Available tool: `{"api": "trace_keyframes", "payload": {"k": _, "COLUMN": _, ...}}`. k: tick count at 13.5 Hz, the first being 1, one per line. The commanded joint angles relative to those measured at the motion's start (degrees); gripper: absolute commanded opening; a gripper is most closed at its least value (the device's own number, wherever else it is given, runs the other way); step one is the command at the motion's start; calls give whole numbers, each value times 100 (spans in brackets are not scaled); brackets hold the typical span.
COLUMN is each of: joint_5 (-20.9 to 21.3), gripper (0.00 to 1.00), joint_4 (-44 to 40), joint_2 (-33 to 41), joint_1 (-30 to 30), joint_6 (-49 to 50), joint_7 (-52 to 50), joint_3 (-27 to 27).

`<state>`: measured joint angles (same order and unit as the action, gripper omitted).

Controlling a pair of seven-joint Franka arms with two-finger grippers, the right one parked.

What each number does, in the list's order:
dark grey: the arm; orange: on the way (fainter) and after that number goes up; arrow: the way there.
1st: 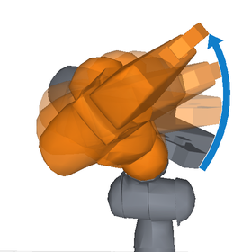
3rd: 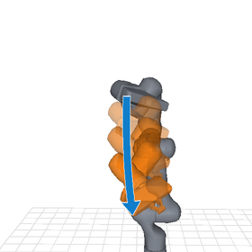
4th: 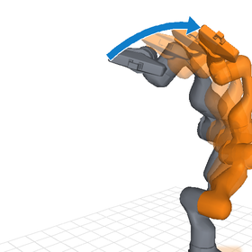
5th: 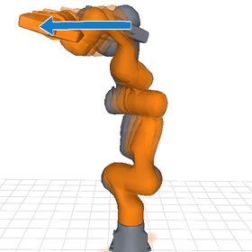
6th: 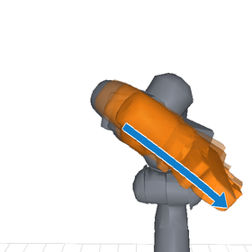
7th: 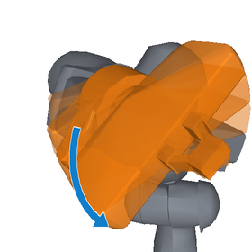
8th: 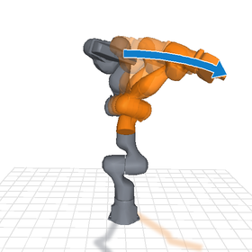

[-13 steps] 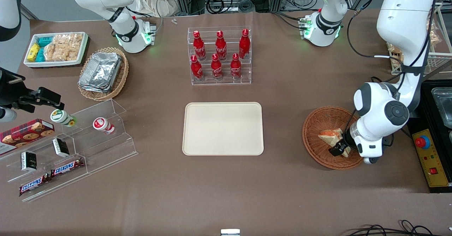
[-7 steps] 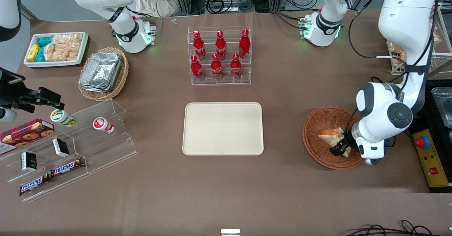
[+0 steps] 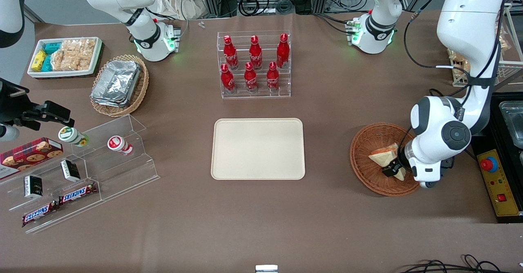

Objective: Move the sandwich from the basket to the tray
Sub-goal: 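Align the left gripper on the sandwich and close its fingers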

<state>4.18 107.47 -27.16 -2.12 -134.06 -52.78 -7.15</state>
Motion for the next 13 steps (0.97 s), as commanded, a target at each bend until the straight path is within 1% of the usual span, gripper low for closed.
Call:
{"api": "trace_keyframes", "payload": {"k": 1, "joint_5": 109, "gripper": 92, "joint_4": -147, "joint_2": -149, "joint_1": 37, "joint_6": -138, "joint_7": -452, "joint_3": -32}}
{"api": "trace_keyframes", "payload": {"k": 2, "joint_5": 118, "gripper": 99, "joint_4": -235, "joint_2": -149, "joint_1": 71, "joint_6": -103, "joint_7": -453, "joint_3": -41}}
{"api": "trace_keyframes", "payload": {"k": 3, "joint_5": 127, "gripper": 100, "joint_4": -331, "joint_2": -123, "joint_1": 81, "joint_6": -24, "joint_7": -435, "joint_3": -41}}
{"api": "trace_keyframes", "payload": {"k": 7, "joint_5": 162, "gripper": 100, "joint_4": -868, "joint_2": -79, "joint_1": 89, "joint_6": 889, "joint_7": -382, "joint_3": -41}}
{"api": "trace_keyframes", "payload": {"k": 10, "joint_5": 320, "gripper": 100, "joint_4": -833, "joint_2": -26, "joint_1": 81, "joint_6": 1039, "joint_7": -382, "joint_3": -41}}
{"api": "trace_keyframes", "payload": {"k": 13, "joint_5": 338, "gripper": 100, "joint_4": -667, "joint_2": 53, "joint_1": 54, "joint_6": 1251, "joint_7": -365, "joint_3": -32}}
